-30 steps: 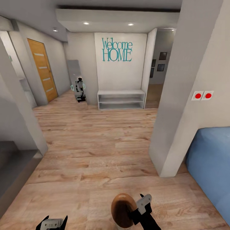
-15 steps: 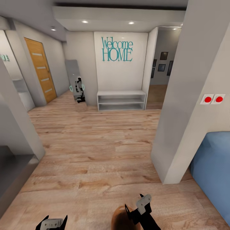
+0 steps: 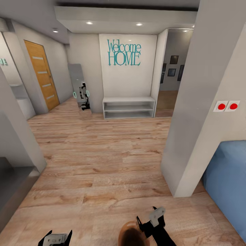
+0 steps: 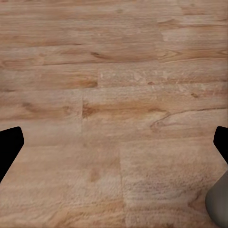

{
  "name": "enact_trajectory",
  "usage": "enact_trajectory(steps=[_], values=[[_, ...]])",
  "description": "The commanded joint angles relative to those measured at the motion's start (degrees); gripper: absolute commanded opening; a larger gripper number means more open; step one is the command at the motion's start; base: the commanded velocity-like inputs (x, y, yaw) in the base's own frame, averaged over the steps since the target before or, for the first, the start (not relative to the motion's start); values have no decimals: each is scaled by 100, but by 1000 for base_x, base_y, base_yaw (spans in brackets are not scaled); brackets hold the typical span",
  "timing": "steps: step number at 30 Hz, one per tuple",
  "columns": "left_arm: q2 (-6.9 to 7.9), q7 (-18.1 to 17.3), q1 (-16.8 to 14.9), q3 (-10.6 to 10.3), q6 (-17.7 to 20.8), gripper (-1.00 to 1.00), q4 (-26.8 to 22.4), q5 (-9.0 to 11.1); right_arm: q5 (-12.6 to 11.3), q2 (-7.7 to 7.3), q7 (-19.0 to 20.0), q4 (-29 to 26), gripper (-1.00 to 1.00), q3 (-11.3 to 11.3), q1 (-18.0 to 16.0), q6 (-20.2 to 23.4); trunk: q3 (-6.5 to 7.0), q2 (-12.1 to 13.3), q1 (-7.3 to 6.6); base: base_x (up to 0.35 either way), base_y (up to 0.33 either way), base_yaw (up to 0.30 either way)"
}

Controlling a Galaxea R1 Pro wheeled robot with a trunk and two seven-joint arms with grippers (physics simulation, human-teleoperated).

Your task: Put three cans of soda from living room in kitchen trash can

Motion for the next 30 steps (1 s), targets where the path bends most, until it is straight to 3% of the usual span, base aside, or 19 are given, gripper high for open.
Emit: enact_trajectory(steps=[1,4,5,9,11,15,16,17,18,21,24,30], values=[[1,-2,0,0,2,100,0,0,-45,2,2,-2,100,-56,-29,103,0,0,0,2,0,-2],[-2,-8,0,0,5,100,-3,5,-259,2,27,-10,100,-204,-239,747,0,0,0,1,0,-1],[-3,-11,0,0,6,100,-5,10,-503,-9,72,-11,100,-295,-487,1435,0,0,0,0,0,0],[-4,-11,0,0,11,100,-7,17,-1028,-6,162,-1,100,-398,-1201,3118,0,0,0,0,0,0],[-13,-11,0,-4,15,100,-8,24,-1293,71,168,53,100,-414,-2069,4688,0,0,0,0,0,0],[-18,-19,0,-14,13,100,-33,31,-1400,303,148,386,100,-431,-2937,5652,0,0,0,0,0,0],[-20,-19,0,-19,14,100,-43,33,-1429,396,137,849,100,-440,-3383,5896,0,0,0,0,0,0],[-22,-20,0,-20,17,100,-49,33,-1442,435,131,1160,100,-444,-3622,5981,0,0,0,0,0,0],[-26,-23,0,-23,23,100,-59,34,-1478,521,115,2301,100,-457,-4381,6119,0,0,0,0,0,0],[-28,-26,0,-25,29,100,-65,35,-1506,567,106,3422,100,-479,-5046,6031,0,0,0,0,0,0],[-29,-28,0,-26,32,100,-67,35,-1520,583,101,4157,100,-569,-5466,5802,0,0,0,0,0,0],[-28,-29,0,-25,67,100,-49,24,-1527,592,84,4922,100,-881,-5851,5525,-36,-80,44,0,0,0]])
